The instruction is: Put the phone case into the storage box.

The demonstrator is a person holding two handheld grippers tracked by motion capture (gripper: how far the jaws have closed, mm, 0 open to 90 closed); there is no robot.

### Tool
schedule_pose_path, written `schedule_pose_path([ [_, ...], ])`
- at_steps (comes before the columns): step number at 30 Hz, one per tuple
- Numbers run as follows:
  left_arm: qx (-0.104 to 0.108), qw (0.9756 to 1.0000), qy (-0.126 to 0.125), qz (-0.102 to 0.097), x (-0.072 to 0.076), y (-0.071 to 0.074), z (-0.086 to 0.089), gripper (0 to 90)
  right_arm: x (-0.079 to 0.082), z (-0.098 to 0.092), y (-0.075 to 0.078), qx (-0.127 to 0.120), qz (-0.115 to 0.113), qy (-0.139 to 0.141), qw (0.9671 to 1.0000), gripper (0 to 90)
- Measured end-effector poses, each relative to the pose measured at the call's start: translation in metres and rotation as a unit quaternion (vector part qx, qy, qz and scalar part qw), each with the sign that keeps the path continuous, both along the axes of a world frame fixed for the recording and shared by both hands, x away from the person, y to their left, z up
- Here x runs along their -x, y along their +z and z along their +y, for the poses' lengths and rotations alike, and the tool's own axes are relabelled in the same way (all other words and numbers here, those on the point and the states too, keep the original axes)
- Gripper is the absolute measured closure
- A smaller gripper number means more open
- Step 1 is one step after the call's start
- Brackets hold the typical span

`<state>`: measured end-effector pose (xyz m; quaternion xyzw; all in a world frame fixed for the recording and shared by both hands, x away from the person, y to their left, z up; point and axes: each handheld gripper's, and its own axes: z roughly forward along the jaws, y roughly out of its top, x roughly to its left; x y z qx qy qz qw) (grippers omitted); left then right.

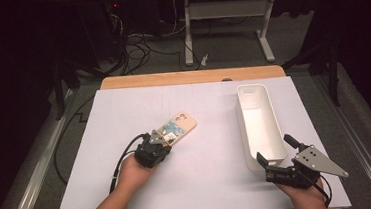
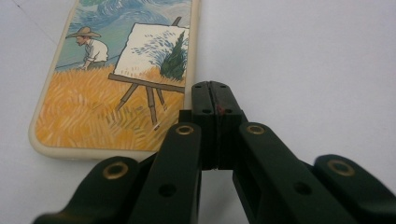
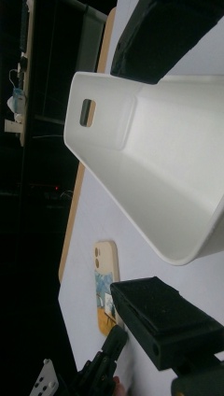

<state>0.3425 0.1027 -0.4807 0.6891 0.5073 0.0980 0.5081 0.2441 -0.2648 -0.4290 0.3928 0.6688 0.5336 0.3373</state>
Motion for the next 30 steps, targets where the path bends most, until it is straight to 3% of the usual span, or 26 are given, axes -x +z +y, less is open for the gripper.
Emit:
schedule_pose_path([
  [4,0.028,0.9995,-0.012,-0.008,0.012,0.013,0.014,90.0,0.000,0.000,0.000,0.001,-0.002,0.003,1.0000,1.2],
  [6,0.032,0.9993,-0.012,-0.012,0.016,0.016,0.023,89.9,0.000,0.001,-0.001,0.004,-0.002,0.005,1.0000,1.2],
  [15,0.089,0.9957,0.013,-0.024,0.030,0.024,0.077,89.9,0.000,0.002,0.000,0.005,-0.001,0.002,1.0000,1.2],
  [17,0.096,0.9946,0.020,-0.035,0.036,0.024,0.087,89.9,0.000,0.002,0.000,0.005,-0.001,0.002,1.0000,1.2],
  [18,0.121,0.9913,0.029,-0.042,0.042,0.024,0.099,89.9,0.000,0.001,0.000,0.006,-0.002,0.001,1.0000,1.2],
  [19,0.121,0.9913,0.029,-0.042,0.042,0.024,0.099,89.9,0.000,0.001,0.000,0.006,-0.002,0.001,1.0000,1.2],
  [20,0.136,0.9892,0.035,-0.043,0.044,0.025,0.105,89.9,0.001,0.001,0.000,0.006,-0.004,0.001,1.0000,1.2],
  [23,0.150,0.9863,0.047,-0.048,0.047,0.028,0.116,89.7,0.001,0.001,0.001,0.005,-0.005,0.000,1.0000,1.2],
  [27,0.161,0.9845,0.049,-0.050,0.046,0.029,0.118,86.8,0.001,0.001,0.001,0.004,-0.004,0.000,1.0000,1.2],
  [30,0.156,0.9850,0.049,-0.055,0.046,0.028,0.118,81.7,0.001,0.001,0.001,0.004,-0.004,0.000,1.0000,1.1],
])
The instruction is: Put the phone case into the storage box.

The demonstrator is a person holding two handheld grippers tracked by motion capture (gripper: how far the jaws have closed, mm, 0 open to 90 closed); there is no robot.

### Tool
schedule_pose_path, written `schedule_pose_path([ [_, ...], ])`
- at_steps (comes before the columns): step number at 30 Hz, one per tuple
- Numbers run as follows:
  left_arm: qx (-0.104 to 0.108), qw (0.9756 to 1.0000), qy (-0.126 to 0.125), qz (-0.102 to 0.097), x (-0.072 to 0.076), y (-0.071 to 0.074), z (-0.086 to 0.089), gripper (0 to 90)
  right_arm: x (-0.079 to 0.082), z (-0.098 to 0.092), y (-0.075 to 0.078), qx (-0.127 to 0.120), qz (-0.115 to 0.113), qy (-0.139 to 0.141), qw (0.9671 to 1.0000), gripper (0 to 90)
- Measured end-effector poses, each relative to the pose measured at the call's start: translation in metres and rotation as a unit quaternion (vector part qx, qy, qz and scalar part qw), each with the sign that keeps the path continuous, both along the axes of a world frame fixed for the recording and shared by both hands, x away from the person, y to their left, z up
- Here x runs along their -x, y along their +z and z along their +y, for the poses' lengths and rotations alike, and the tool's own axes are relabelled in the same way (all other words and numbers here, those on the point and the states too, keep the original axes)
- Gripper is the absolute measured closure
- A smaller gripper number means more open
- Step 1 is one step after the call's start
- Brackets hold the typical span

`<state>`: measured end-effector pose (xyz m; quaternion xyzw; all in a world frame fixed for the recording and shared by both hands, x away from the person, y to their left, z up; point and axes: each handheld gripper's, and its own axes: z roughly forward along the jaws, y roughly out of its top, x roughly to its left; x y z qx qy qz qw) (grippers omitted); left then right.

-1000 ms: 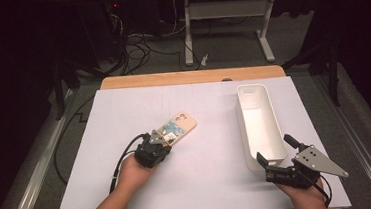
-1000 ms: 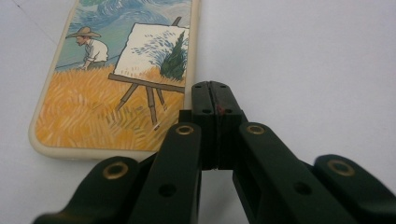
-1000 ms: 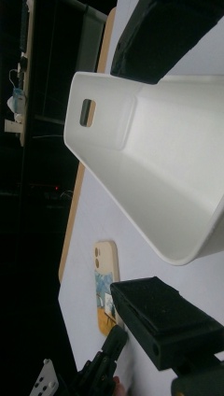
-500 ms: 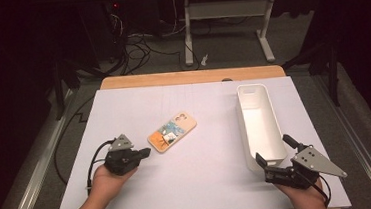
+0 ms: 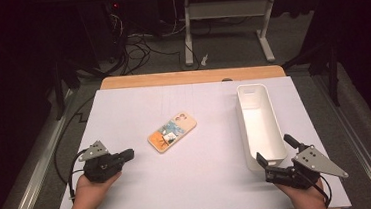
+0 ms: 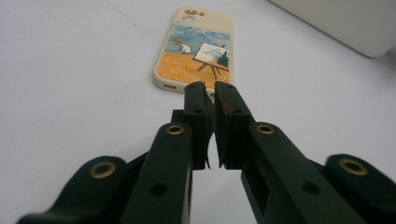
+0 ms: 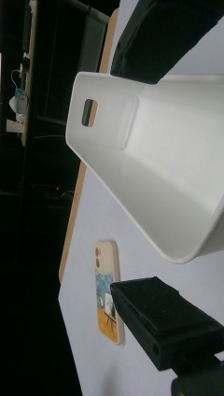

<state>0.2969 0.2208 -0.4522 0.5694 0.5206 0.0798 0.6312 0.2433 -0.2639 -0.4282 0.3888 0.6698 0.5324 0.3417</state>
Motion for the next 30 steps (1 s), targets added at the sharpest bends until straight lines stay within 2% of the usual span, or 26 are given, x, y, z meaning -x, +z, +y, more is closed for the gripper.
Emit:
schedule_pose_path([
  [1,-0.004,1.0000,0.001,-0.002,0.000,0.000,0.000,75.3,0.000,0.000,0.000,0.001,0.002,0.000,1.0000,1.1],
  [3,-0.006,1.0000,0.002,-0.006,0.000,-0.001,0.000,72.3,0.000,0.000,-0.001,0.001,0.002,0.000,1.0000,1.1],
  [5,-0.005,0.9999,0.010,-0.008,-0.001,0.000,0.001,61.8,0.000,0.000,-0.001,0.000,0.003,0.001,1.0000,1.1],
  [9,0.004,0.9999,0.012,-0.004,-0.001,0.001,0.002,51.1,0.000,0.000,-0.001,0.000,0.003,0.003,1.0000,1.1],
  [11,0.001,0.9999,0.015,-0.006,-0.001,0.001,0.002,42.9,0.000,0.000,-0.001,-0.001,0.002,0.003,1.0000,1.1],
  [13,0.002,0.9999,0.013,-0.005,-0.001,0.001,0.002,37.8,-0.001,0.000,-0.001,0.000,0.002,0.003,1.0000,1.1],
  [14,0.003,0.9999,0.011,-0.003,-0.001,0.001,0.002,31.6,0.000,0.001,-0.001,-0.003,0.003,0.004,1.0000,1.0],
  [15,0.007,1.0000,0.006,-0.001,-0.001,0.001,0.002,31.6,0.000,0.001,-0.001,-0.003,0.003,0.004,1.0000,1.0],
  [16,0.011,0.9999,0.002,-0.003,-0.001,0.002,0.002,26.7,0.000,0.001,-0.001,-0.002,0.000,0.004,1.0000,1.0],
  [18,0.014,0.9999,0.002,-0.003,-0.002,0.004,0.002,23.1,0.000,0.001,-0.001,-0.001,-0.001,0.005,1.0000,1.0],
  [19,0.013,0.9999,0.002,-0.002,-0.002,0.004,0.002,15.7,0.000,0.001,0.000,-0.002,-0.001,0.005,1.0000,0.9],
  [21,0.006,1.0000,0.002,-0.002,-0.004,0.004,0.000,11.2,0.000,0.000,0.000,-0.002,-0.001,0.004,1.0000,0.9],
  [22,-0.001,1.0000,0.005,0.005,-0.005,0.004,-0.001,0.3,0.000,0.001,0.000,-0.002,-0.001,0.004,1.0000,0.9],
  [24,-0.001,0.9999,0.001,0.010,-0.007,0.003,-0.003,0.2,0.000,0.001,-0.001,-0.001,0.000,0.005,1.0000,0.9],
  [26,-0.022,0.9997,0.001,0.011,-0.008,0.002,-0.008,0.2,0.000,0.001,0.000,-0.001,0.000,0.005,1.0000,0.9],
  [30,-0.049,0.9984,-0.012,0.024,-0.019,0.007,-0.021,0.2,0.000,0.001,0.000,-0.001,-0.001,0.005,1.0000,0.9],
])
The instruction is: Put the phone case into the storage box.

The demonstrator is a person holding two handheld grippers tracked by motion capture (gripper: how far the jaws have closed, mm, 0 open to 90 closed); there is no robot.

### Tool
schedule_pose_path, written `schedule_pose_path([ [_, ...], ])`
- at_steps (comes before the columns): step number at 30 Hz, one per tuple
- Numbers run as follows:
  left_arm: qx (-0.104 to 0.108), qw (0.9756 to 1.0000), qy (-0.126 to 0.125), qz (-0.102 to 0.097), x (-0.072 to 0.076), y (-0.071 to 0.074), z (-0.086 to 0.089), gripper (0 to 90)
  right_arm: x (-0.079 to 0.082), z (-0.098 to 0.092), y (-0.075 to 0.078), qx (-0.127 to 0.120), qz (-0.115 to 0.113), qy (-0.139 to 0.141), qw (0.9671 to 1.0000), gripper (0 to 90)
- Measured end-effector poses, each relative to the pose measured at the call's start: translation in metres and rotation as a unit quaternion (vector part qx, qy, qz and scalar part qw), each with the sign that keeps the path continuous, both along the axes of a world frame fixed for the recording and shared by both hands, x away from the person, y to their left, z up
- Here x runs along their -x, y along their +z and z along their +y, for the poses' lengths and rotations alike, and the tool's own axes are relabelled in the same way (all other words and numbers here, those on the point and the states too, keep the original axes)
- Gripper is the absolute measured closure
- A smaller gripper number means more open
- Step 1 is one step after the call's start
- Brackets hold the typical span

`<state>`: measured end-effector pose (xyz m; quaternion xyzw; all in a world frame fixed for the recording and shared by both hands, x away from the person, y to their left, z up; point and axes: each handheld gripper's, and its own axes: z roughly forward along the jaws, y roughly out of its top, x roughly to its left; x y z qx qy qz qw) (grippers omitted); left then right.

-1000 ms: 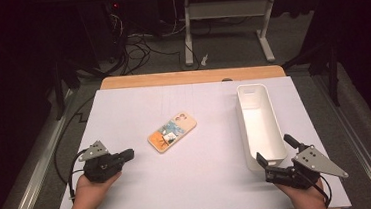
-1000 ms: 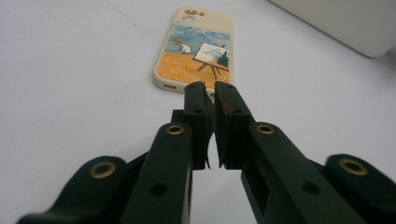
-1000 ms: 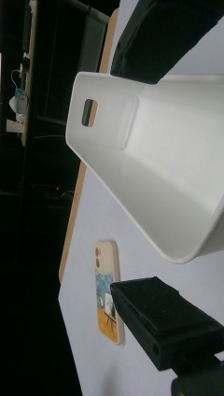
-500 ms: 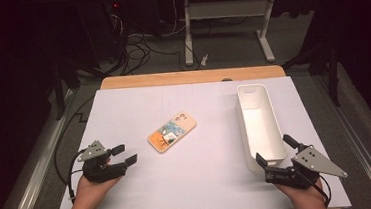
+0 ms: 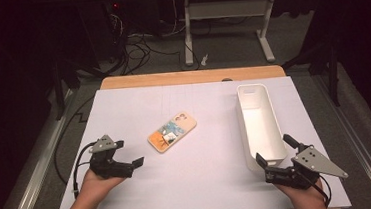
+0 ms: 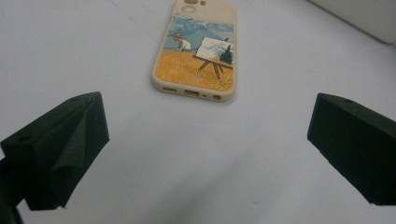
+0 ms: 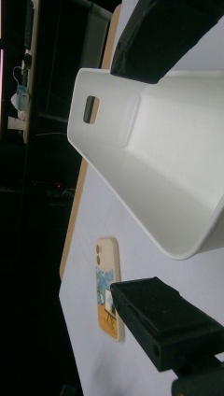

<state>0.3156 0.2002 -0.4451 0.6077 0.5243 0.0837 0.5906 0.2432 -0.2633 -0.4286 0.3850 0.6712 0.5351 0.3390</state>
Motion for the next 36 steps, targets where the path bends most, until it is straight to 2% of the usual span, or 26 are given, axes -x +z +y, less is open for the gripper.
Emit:
schedule_pose_path([
  [4,-0.056,0.9980,-0.013,0.027,-0.019,0.005,-0.017,0.2,0.000,0.000,0.000,0.000,0.000,0.000,1.0000,0.9],
  [6,-0.068,0.9971,-0.015,0.031,-0.026,0.008,-0.021,0.2,0.000,0.000,0.000,0.000,-0.001,0.001,1.0000,0.9],
  [9,-0.082,0.9949,-0.023,0.053,-0.040,0.014,-0.029,0.2,-0.001,-0.001,0.000,-0.001,0.000,0.002,1.0000,0.9],
  [10,-0.094,0.9936,-0.024,0.058,-0.047,0.016,-0.033,0.2,-0.001,-0.001,0.000,-0.001,0.000,0.002,1.0000,0.9],
  [13,-0.107,0.9908,-0.036,0.075,-0.057,0.020,-0.040,0.2,-0.001,-0.001,0.000,-0.001,0.000,0.002,1.0000,0.9],
  [15,-0.122,0.9886,-0.040,0.078,-0.062,0.021,-0.044,0.2,-0.001,-0.001,0.000,-0.001,-0.001,0.002,1.0000,0.9],
  [18,-0.134,0.9853,-0.050,0.093,-0.071,0.022,-0.053,0.2,0.000,0.000,0.000,0.000,0.001,0.002,1.0000,0.9],
  [22,-0.152,0.9806,-0.060,0.108,-0.080,0.015,-0.068,0.2,0.000,-0.001,0.000,0.000,0.000,0.001,1.0000,0.9],
  [26,-0.154,0.9793,-0.064,0.115,-0.088,0.008,-0.079,0.2,0.000,-0.001,0.000,-0.002,-0.001,0.002,1.0000,0.9],
  [30,-0.170,0.9753,-0.071,0.121,-0.094,-0.001,-0.091,0.2,0.000,-0.001,0.000,-0.003,-0.001,0.003,1.0000,0.9],
  [33,-0.171,0.9750,-0.074,0.122,-0.096,-0.004,-0.097,0.2,0.000,-0.002,0.000,-0.004,-0.001,0.003,1.0000,0.9],
  [36,-0.183,0.9724,-0.074,0.124,-0.099,-0.012,-0.102,0.2,0.000,-0.003,0.000,-0.005,-0.002,0.003,1.0000,0.9],
])
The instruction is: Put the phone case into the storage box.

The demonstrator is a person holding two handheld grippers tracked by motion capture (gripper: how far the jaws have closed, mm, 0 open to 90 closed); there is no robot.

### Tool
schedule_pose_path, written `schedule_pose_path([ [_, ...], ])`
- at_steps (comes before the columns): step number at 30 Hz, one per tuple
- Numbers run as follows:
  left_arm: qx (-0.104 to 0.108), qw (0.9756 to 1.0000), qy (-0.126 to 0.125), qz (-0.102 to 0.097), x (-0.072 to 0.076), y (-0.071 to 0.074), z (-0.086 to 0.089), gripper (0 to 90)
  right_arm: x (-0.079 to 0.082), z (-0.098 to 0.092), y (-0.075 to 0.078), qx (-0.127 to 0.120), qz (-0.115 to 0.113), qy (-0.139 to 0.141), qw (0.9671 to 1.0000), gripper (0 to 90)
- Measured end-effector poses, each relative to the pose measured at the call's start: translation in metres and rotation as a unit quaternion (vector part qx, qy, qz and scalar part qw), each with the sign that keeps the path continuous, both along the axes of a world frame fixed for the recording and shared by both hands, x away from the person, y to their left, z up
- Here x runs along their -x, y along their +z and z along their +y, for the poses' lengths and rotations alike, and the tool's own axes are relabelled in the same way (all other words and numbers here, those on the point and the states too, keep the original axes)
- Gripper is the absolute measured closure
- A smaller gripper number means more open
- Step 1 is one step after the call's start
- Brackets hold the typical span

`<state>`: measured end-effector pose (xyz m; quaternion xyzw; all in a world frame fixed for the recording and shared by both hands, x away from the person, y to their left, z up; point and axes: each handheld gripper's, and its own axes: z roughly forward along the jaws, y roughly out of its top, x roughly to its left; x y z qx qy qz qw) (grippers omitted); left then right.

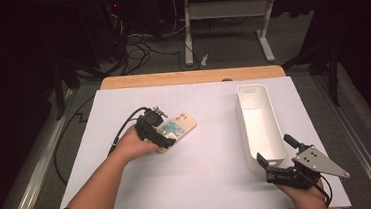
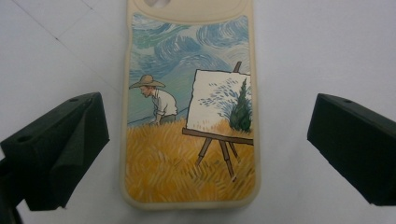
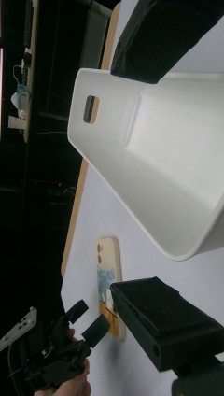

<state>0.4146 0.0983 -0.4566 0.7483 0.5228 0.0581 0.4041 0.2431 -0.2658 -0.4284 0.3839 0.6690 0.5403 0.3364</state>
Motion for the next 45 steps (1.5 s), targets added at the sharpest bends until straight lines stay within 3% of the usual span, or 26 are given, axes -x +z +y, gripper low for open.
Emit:
schedule_pose_path([
  [8,-0.020,0.9997,-0.006,0.012,-0.005,-0.017,-0.003,0.2,0.000,0.001,-0.001,-0.002,0.003,0.001,1.0000,0.9],
  [12,-0.016,0.9999,-0.005,-0.001,-0.007,-0.018,-0.005,1.0,0.000,0.001,-0.001,-0.002,0.003,0.002,1.0000,0.9],
  [21,-0.025,0.9996,-0.008,-0.005,-0.009,-0.026,-0.009,3.5,-0.001,0.001,-0.002,0.000,0.004,0.003,1.0000,0.9],
  [45,-0.024,0.9997,-0.010,-0.001,-0.008,-0.027,-0.009,10.8,0.000,0.001,-0.001,-0.004,0.002,0.002,1.0000,0.9],
])
